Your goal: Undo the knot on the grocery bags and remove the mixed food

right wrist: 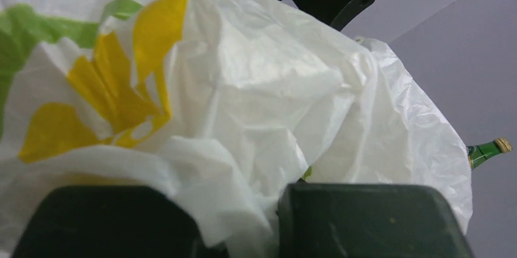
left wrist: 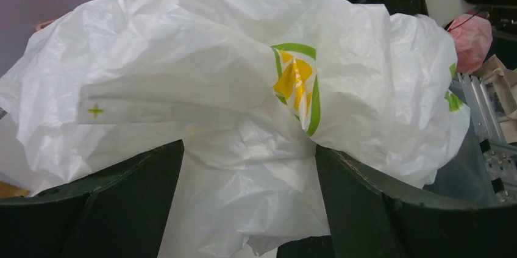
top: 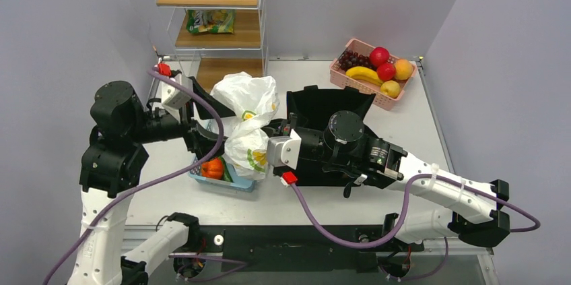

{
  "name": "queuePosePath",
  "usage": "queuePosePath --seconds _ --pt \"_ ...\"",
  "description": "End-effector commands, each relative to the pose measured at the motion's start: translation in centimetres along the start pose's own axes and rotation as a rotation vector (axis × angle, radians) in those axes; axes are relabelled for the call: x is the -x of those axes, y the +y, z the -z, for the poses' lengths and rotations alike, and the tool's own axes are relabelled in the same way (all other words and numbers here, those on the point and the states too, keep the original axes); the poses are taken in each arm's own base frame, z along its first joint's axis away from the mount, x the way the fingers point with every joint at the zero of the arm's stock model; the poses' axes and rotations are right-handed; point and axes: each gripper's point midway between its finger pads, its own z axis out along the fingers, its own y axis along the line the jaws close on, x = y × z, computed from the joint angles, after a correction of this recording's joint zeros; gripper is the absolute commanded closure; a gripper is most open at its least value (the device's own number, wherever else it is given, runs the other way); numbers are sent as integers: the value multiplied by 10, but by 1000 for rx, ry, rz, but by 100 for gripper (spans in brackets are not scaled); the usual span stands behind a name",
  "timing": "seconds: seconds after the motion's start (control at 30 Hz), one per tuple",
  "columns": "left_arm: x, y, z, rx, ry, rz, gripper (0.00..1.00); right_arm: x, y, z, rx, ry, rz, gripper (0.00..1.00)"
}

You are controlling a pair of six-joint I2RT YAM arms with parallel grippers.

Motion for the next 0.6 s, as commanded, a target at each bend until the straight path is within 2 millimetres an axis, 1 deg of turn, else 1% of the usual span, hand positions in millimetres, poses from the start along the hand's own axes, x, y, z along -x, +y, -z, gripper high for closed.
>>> queuePosePath --seconds 0.0,0.03,0.07,0.1,0.2,0.37,0.43,0.5,0.57 --pt "-6 -14 -7 -49 -3 -119 21 27 -22 -5 -92 -131 -54 100" --pt "-7 -13 -8 -39 6 -121 21 29 -20 -7 -89 -140 -66 100" --pt "-10 -14 -14 -66 22 -138 21 32 -20 -7 -83 -151 -69 100" --pt "-9 -14 -16 -68 29 -145 21 33 -18 -9 -77 -158 -78 100" --pt "-8 -18 -30 -116 41 -165 21 37 -16 -14 -70 -183 -87 100" --pt "-5 -10 -50 -103 32 -176 21 55 -12 -22 -54 -241 -119 100" --pt "-5 -14 -58 -128 32 -183 21 60 -10 -24 -51 -260 -129 100" --pt "-7 -18 -63 -150 42 -206 25 65 -11 -24 -59 -273 -142 100" --pt "-11 -21 -65 -169 64 -248 35 66 -15 -23 -75 -273 -164 100"
